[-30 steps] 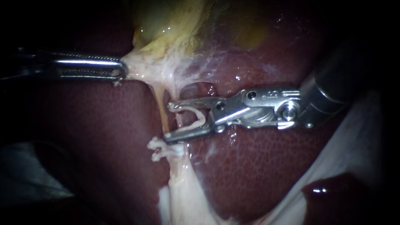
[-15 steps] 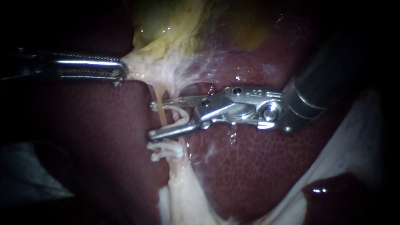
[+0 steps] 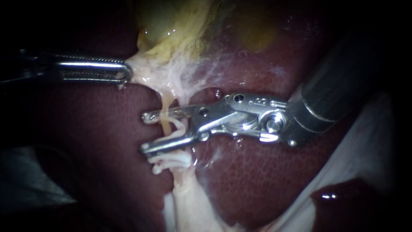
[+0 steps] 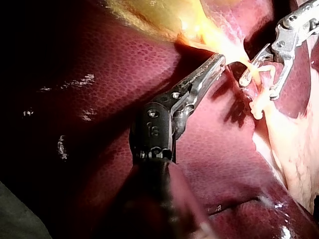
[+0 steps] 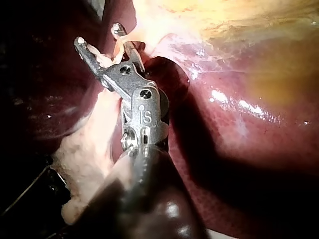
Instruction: Clipping third clip left tube
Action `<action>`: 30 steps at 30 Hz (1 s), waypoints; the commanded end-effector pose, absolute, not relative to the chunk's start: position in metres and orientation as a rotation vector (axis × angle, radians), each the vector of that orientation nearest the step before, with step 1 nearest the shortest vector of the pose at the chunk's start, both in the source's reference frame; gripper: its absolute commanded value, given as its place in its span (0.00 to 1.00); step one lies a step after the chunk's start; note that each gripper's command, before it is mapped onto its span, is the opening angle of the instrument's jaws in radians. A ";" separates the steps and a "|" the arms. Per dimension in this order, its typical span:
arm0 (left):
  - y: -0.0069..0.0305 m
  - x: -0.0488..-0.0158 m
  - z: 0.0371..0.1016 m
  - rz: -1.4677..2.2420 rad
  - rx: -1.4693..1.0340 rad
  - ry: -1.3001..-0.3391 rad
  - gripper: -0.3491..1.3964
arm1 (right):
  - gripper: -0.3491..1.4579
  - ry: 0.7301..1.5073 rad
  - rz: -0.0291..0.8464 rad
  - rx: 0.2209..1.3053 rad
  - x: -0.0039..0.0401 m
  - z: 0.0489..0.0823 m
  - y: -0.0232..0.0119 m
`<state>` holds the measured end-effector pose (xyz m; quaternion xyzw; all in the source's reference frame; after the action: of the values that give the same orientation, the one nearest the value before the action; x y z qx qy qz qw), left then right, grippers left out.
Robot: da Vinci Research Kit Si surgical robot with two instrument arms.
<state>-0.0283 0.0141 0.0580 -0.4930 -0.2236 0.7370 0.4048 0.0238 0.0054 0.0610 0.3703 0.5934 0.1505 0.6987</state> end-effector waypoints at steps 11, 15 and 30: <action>0.0141 -0.0283 0.0580 1.860 -1.244 -0.564 0.00 | 0.13 1.305 0.370 0.844 0.0229 0.0613 0.0060; 0.0141 -0.0283 0.0580 1.860 -1.244 -0.564 0.00 | 0.01 1.295 0.386 0.861 0.0227 0.0612 0.0060; 0.0141 -0.0283 0.0580 1.860 -1.244 -0.564 0.00 | 0.00 1.281 0.408 0.880 0.0223 0.0615 0.0059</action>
<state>-0.0283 0.0141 0.0580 -0.4929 -0.2233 0.7370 0.4050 0.0222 0.0060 0.0614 0.3951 0.5738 0.1816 0.6940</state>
